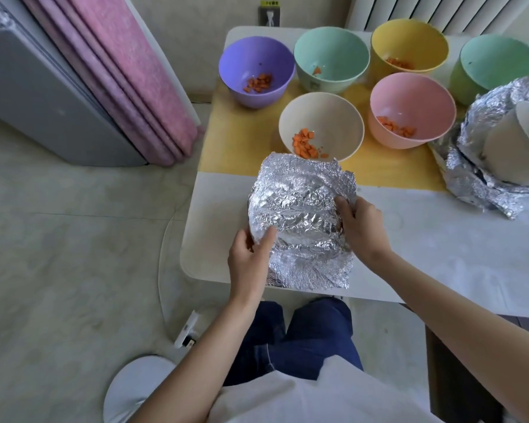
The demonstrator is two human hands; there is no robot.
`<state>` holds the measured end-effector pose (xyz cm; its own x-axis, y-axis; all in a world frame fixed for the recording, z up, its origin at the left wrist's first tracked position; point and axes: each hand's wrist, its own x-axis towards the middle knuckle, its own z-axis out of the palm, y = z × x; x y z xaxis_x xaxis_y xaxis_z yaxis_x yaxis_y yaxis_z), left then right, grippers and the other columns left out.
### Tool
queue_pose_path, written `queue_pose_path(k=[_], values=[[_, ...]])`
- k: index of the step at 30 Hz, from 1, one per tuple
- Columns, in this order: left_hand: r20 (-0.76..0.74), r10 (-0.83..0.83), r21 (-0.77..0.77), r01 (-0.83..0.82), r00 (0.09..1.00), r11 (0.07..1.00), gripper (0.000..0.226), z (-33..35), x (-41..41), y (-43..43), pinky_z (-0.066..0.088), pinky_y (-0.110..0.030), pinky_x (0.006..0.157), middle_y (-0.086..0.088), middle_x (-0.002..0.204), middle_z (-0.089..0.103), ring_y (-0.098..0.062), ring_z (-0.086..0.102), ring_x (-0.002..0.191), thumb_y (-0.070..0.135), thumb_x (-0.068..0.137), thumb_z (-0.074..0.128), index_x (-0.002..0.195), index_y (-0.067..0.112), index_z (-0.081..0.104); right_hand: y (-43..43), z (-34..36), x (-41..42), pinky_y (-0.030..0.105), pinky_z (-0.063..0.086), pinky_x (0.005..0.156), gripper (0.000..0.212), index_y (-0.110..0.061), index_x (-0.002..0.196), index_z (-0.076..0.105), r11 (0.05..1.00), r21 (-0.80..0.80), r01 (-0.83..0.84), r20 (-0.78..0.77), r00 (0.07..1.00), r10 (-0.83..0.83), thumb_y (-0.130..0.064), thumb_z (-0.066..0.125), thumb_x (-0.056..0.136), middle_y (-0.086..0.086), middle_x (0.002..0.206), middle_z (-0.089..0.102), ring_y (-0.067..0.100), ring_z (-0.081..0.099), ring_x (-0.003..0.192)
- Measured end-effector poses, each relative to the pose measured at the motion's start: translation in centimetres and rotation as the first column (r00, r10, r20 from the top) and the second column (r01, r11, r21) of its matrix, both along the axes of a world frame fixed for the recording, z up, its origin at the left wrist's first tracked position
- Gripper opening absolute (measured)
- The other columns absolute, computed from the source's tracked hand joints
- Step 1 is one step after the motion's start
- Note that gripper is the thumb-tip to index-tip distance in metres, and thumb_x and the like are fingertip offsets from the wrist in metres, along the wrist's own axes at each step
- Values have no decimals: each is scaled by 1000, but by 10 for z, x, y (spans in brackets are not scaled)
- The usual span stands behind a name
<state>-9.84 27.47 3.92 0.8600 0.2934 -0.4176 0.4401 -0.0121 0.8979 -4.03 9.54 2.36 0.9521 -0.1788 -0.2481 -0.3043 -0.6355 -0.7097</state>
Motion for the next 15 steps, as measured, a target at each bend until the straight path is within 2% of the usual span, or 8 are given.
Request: queue_pose_path(k=[2,3,5,7,10,11,13,15], values=[[-18,-50,-46,50,999,998,19,2,-1,-2,42,-14,64,16,68,57,-2,54,63,29,81,71,88,17,59,-1,0,1,26,32,45,40,-10,66,42,1000,-9,8,5,1000,-8,-32,41,100,4,57,52,17,46,50],[-19,-58,-69,56,998,996,23,1,-1,-2,46,-13,70,14,79,65,-1,61,74,27,79,73,96,16,62,-2,0,2,23,31,44,41,-12,64,40,1000,-12,13,9,1000,-13,-31,40,100,3,56,50,16,44,50],[-7,-57,-71,56,998,996,25,-1,-1,-2,48,-12,74,8,89,70,-4,64,84,22,78,75,98,14,65,-3,0,4,22,28,43,42,-15,61,34,1000,-7,23,20,1000,-23,-28,40,101,1,54,45,15,40,48],[3,-45,-19,46,999,999,19,-2,-1,-1,48,-12,72,6,88,70,-4,64,81,19,77,75,94,15,66,-1,1,6,23,27,42,42,-15,61,32,1000,-10,28,28,999,-28,-28,39,101,1,53,41,16,36,47],[16,-20,109,18,1000,994,16,-1,3,3,43,-12,60,12,75,64,3,56,63,15,77,75,79,22,60,2,1,3,18,28,40,41,-16,63,32,999,2,46,24,999,-46,-28,39,101,0,51,41,16,38,47],[24,-27,157,23,999,987,22,1,6,6,41,-13,58,16,72,59,5,53,60,14,77,75,74,24,55,2,0,1,18,30,42,36,-15,67,35,999,9,47,27,999,-47,-30,40,100,1,54,45,19,42,49],[19,-103,256,94,995,962,33,1,13,17,36,-14,58,18,68,48,2,47,58,18,77,75,68,28,45,-1,0,-2,32,39,53,22,-11,93,43,999,-9,44,53,998,-43,-32,48,97,3,74,58,25,55,61],[-2,-238,310,227,971,923,30,3,24,32,35,-13,56,17,66,50,1,46,58,20,76,75,67,28,48,-5,7,-3,33,41,67,46,-9,123,38,996,-85,24,138,990,-12,-33,59,90,5,111,59,24,59,85]])
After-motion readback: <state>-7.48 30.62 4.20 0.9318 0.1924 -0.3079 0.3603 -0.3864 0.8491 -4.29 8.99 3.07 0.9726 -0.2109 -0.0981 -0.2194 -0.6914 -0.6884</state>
